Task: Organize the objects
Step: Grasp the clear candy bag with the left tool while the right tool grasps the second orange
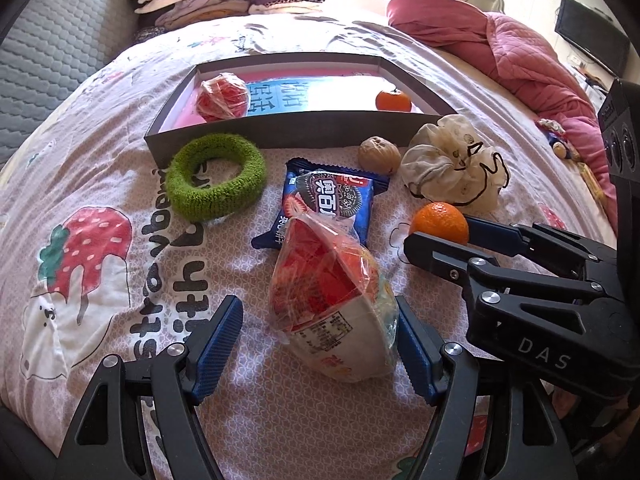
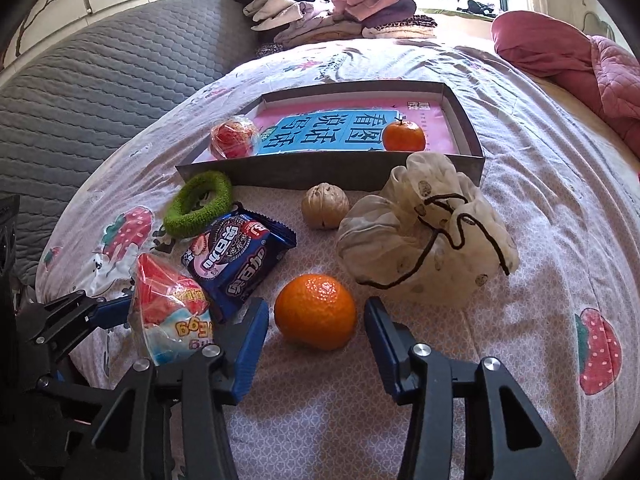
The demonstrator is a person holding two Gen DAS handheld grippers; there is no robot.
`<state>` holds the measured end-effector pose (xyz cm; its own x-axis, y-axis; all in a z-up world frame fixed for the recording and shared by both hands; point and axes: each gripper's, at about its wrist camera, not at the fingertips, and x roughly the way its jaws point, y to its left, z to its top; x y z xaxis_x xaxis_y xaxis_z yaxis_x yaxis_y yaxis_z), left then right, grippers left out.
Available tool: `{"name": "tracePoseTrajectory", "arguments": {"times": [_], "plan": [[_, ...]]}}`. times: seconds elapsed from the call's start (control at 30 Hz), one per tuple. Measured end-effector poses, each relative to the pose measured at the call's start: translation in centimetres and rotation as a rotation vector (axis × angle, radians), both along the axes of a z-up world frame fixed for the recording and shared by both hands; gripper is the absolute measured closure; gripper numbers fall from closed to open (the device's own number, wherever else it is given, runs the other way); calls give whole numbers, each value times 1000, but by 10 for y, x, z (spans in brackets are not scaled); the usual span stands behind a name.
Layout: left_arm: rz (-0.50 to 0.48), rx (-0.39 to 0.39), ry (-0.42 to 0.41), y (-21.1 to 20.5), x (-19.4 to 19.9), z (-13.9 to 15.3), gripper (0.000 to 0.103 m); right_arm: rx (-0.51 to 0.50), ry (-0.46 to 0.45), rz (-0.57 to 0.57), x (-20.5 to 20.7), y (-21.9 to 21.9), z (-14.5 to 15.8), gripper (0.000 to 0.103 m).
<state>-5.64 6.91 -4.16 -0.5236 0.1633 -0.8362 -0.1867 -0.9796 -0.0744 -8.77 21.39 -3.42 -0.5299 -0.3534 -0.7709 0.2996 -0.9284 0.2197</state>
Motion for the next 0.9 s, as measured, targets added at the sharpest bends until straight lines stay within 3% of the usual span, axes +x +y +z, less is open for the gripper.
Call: {"name": "tracePoseTrajectory", "arguments": {"times": [0.47, 0.7, 0.9], "plan": [[-4, 50, -7, -10, -6, -5, 29, -20, 15, 6, 2, 1, 2, 62], [-27, 71, 9, -12, -5, -3, 41, -12, 18, 6, 4, 1, 3, 62], [-20, 105, -2, -17, -5, -3, 43, -11, 20, 12, 5, 0, 3, 62]]}}
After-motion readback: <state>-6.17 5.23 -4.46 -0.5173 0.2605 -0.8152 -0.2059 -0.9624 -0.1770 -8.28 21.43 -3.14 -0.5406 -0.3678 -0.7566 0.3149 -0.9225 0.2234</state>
